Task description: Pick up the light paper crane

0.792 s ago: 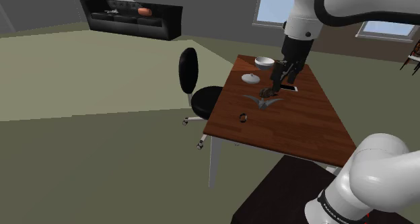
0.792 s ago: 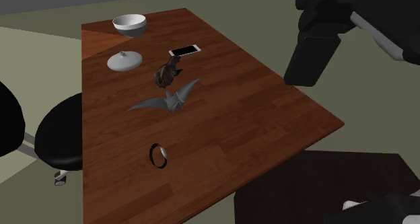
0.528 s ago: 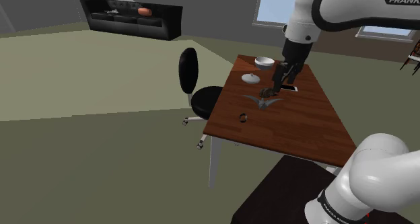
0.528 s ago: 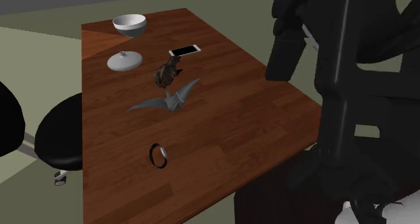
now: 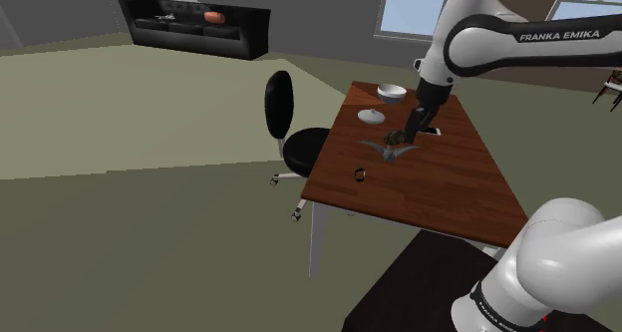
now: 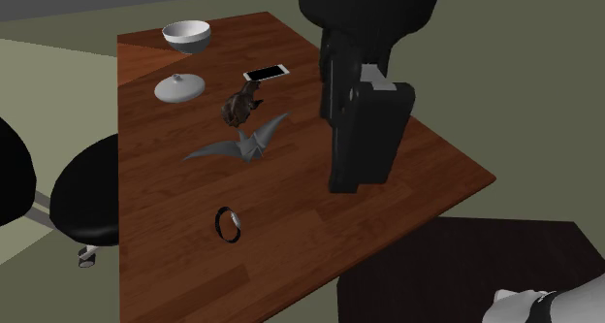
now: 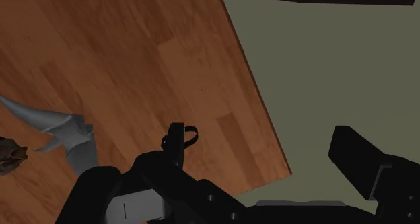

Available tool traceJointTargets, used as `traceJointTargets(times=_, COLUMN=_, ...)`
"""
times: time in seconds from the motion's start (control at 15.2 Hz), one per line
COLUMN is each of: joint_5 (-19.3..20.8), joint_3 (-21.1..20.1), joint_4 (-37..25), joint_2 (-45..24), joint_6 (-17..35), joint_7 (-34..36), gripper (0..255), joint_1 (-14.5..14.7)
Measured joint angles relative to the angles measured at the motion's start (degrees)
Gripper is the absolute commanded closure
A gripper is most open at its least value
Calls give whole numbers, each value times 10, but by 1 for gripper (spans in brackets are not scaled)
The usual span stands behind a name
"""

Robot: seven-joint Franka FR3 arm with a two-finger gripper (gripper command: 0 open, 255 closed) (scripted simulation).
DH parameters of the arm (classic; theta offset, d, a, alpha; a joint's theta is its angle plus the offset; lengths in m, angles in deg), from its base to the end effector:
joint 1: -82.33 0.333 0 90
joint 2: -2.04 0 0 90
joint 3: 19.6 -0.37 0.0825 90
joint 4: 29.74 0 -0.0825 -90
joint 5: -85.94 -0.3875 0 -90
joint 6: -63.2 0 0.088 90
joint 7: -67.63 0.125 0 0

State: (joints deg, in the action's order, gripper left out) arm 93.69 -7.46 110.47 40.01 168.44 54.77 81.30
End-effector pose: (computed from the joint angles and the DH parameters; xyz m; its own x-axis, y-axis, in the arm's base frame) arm 0.3173 -0.1016 0.5474 0.9968 0.0687 0.0418 0.0683 -0.9976 0.0117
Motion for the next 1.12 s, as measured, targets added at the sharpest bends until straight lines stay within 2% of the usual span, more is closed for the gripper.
traceJointTargets(times=0.33, joint_5=13, joint_3=68, joint_4=-2, joint_2=-67, joint_6=78, joint_7=-94, gripper=0, joint_1=2)
traceJointTargets(times=0.59, joint_5=6, joint_3=123, joint_4=-19, joint_2=-136, joint_6=139, joint_7=-178, gripper=0, joint_1=11)
traceJointTargets(times=0.86, joint_5=-30, joint_3=177, joint_4=-56, joint_2=-223, joint_6=193, joint_7=-271, gripper=0, joint_1=29)
traceJointTargets(times=1.12, joint_5=-98, joint_3=220, joint_4=-102, joint_2=-319, joint_6=232, joint_7=-376, gripper=0, joint_1=44)
